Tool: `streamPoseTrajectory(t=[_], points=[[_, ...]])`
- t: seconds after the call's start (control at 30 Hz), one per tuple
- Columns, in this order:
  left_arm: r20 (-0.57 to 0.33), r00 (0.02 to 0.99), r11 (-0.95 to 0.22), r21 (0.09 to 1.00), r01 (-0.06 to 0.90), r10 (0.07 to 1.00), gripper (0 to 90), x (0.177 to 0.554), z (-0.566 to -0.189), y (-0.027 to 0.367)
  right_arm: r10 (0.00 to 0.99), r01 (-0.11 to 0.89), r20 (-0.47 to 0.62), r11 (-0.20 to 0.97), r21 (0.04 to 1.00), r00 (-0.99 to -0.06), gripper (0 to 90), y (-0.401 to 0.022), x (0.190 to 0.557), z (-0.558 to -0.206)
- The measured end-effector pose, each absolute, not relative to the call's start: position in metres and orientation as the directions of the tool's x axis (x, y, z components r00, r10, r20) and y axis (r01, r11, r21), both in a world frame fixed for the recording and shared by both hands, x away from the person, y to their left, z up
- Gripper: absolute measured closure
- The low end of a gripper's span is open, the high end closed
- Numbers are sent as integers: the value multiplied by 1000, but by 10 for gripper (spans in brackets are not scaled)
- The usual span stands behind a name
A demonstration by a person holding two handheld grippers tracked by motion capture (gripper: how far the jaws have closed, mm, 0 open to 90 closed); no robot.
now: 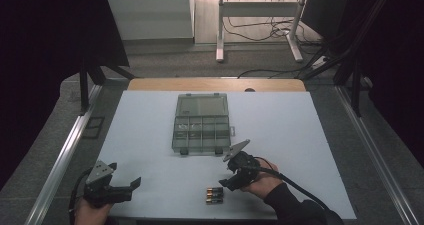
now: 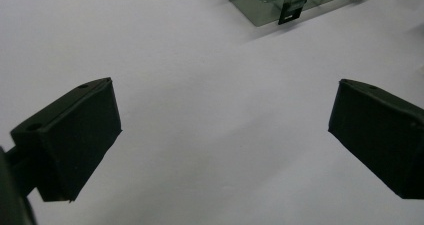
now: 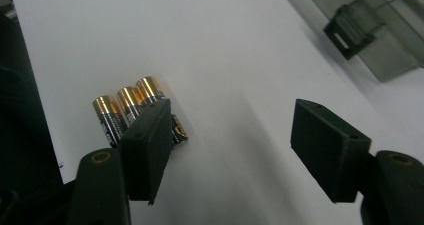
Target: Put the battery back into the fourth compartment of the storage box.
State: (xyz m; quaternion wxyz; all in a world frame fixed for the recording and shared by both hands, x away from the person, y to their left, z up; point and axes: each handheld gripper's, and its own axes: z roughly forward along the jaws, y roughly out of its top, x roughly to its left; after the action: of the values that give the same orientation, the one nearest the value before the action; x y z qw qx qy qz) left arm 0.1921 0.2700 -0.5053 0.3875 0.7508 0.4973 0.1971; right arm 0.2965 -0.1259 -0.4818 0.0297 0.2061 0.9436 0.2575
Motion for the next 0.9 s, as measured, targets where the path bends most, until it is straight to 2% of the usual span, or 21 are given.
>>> streamPoseTrajectory(t=[0.63, 0.9], points=[[-84, 434, -213, 778, 591, 897, 10, 192, -505, 269, 270, 274, 72, 864, 423, -960, 636, -92, 289, -494], [-81, 434, -217, 776, 593, 897, 10, 192, -505, 269, 254, 253, 53, 880, 401, -966, 694, -88, 291, -501]])
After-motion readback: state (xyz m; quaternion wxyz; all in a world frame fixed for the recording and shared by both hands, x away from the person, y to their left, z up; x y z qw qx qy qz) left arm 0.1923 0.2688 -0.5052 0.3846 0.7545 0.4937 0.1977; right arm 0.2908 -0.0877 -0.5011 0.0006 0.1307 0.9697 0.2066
